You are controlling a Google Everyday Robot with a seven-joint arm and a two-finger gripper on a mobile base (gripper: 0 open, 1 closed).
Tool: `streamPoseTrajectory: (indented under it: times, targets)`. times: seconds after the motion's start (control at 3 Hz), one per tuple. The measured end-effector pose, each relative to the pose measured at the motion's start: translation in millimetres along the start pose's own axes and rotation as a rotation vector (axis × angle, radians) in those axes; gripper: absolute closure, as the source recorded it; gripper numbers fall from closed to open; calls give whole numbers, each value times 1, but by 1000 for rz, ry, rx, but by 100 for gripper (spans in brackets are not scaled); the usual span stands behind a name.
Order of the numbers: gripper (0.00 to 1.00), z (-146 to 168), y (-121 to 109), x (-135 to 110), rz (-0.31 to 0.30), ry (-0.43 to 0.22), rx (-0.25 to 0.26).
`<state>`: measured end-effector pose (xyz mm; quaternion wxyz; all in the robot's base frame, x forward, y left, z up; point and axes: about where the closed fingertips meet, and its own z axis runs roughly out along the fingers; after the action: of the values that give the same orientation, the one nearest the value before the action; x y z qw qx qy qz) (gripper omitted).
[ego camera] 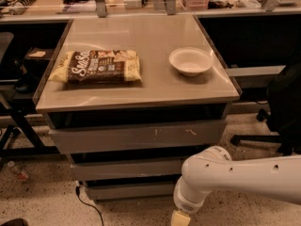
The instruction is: Open bottom drawer
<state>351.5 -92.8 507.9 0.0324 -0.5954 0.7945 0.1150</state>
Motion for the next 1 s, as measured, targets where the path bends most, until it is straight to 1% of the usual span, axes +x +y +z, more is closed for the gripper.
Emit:
streamPoseTrajectory:
  times: [0.33, 0.67, 1.0]
  targets:
    - [0, 54, -30, 14, 27, -38, 42]
    - [0, 66, -33, 11, 17, -42, 36]
    - [0, 94, -50, 8, 16, -66, 52]
